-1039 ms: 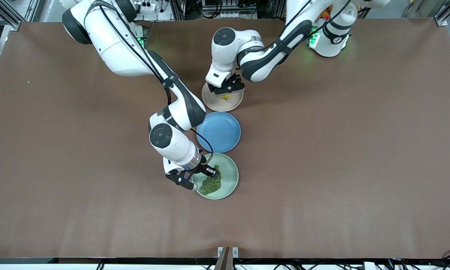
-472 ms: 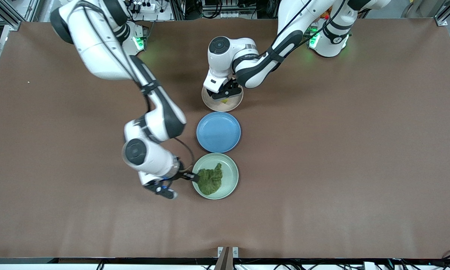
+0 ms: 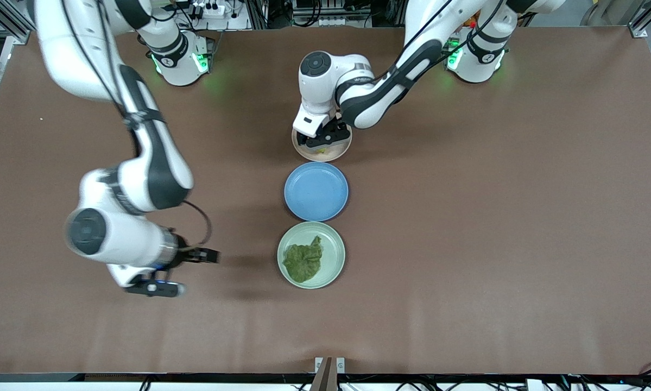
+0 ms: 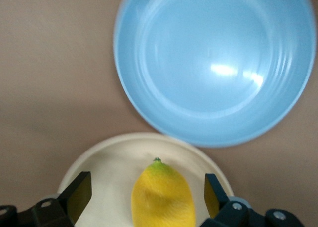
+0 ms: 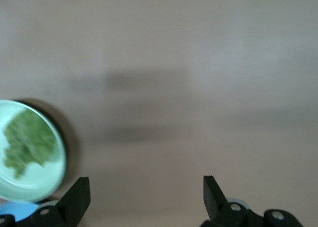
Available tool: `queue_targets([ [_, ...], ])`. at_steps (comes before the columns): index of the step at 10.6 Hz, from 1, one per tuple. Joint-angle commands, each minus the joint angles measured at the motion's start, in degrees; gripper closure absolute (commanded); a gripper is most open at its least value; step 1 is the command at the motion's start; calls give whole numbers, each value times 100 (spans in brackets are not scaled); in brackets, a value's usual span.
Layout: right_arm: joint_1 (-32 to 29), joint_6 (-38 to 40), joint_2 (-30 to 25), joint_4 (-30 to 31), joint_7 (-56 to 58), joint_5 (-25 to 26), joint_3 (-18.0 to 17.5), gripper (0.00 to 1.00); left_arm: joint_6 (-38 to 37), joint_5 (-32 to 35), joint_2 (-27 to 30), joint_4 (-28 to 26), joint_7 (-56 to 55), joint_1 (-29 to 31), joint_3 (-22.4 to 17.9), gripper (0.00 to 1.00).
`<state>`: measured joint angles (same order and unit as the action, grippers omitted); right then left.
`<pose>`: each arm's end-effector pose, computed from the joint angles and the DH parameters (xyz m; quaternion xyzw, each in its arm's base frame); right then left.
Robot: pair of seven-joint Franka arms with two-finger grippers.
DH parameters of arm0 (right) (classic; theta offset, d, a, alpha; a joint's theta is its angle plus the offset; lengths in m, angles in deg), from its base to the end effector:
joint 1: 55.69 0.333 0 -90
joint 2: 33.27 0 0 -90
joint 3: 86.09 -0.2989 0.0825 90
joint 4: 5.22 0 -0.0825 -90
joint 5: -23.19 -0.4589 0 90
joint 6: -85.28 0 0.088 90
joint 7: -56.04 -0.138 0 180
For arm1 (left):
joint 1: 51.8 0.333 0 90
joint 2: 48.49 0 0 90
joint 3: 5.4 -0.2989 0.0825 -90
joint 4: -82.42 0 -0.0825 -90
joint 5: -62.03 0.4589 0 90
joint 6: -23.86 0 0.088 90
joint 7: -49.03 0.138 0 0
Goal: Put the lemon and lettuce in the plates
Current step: 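Release the lettuce on the green plate while the left gripper lowers the lemon, then open the left gripper over the beige plate, releasing the lemon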
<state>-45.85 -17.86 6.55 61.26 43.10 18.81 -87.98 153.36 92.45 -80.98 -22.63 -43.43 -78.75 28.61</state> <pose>0.7815 0.1653 0.3182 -0.9982 0.0238 0.0369 0.0407 0.3588 -0.5892 0.1690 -0.9895 -0.1362 -0.0463 0.0147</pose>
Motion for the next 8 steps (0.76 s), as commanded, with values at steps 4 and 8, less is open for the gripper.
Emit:
queue_targets([
  [4, -728, 1769, -1623, 392, 705, 342, -75, 0, -1890, -475, 990, 1177, 2526, 1066, 19, 0],
  [8, -712, 2087, -2398, 401, 696, 710, -84, 0, -2561, -1089, 1103, 2040, 4619, 2305, 28, 0],
])
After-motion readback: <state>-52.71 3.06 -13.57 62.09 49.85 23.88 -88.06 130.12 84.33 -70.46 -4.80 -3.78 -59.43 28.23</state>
